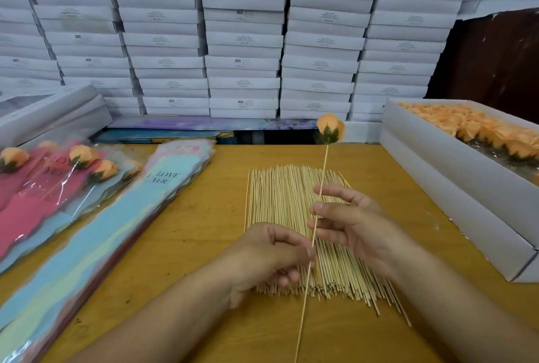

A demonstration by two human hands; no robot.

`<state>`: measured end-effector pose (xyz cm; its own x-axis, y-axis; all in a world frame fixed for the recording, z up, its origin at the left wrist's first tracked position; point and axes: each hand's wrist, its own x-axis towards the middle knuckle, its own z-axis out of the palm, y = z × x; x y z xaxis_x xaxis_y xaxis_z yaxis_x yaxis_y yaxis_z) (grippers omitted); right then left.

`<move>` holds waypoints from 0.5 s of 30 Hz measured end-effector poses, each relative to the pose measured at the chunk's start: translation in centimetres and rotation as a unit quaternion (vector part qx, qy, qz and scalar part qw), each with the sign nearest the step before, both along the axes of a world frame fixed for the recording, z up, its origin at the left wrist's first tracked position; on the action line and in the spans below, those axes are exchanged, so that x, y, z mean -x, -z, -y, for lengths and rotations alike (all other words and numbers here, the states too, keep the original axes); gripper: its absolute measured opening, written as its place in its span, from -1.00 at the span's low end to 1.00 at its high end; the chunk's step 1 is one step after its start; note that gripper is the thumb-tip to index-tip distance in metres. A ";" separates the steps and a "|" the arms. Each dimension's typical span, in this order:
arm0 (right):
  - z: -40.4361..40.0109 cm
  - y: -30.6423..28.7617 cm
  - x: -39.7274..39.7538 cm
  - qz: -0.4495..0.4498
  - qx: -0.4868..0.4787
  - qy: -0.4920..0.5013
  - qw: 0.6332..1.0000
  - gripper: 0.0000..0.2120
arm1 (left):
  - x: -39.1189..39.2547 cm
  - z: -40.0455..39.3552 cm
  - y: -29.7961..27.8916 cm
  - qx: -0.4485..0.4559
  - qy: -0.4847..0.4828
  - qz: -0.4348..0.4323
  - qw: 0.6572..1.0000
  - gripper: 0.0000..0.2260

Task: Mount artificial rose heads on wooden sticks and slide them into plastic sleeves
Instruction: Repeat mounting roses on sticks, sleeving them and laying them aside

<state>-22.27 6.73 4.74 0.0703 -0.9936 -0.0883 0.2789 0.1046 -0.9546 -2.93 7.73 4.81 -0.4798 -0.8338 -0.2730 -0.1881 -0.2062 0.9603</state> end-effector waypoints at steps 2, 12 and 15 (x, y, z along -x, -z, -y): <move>-0.3 0.1 -0.4 -0.008 0.003 -0.014 1.000 -0.41 | -0.1 0.0 0.0 0.008 -0.012 -0.004 1.000 -0.92; -0.8 -0.2 -0.5 -0.019 0.025 -0.010 0.999 -0.54 | 0.0 -0.3 0.0 -0.009 -0.004 0.013 1.000 -0.90; -0.7 -0.2 -0.2 -0.013 0.026 0.003 1.000 -0.53 | 0.0 -0.3 0.1 -0.015 0.007 0.020 1.000 -0.97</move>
<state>-22.05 7.47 4.96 0.0630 -0.9973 -0.0377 0.2536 0.0525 -0.9659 -2.92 8.04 4.70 -0.4795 -0.8184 -0.3167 -0.2289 -0.2317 0.9455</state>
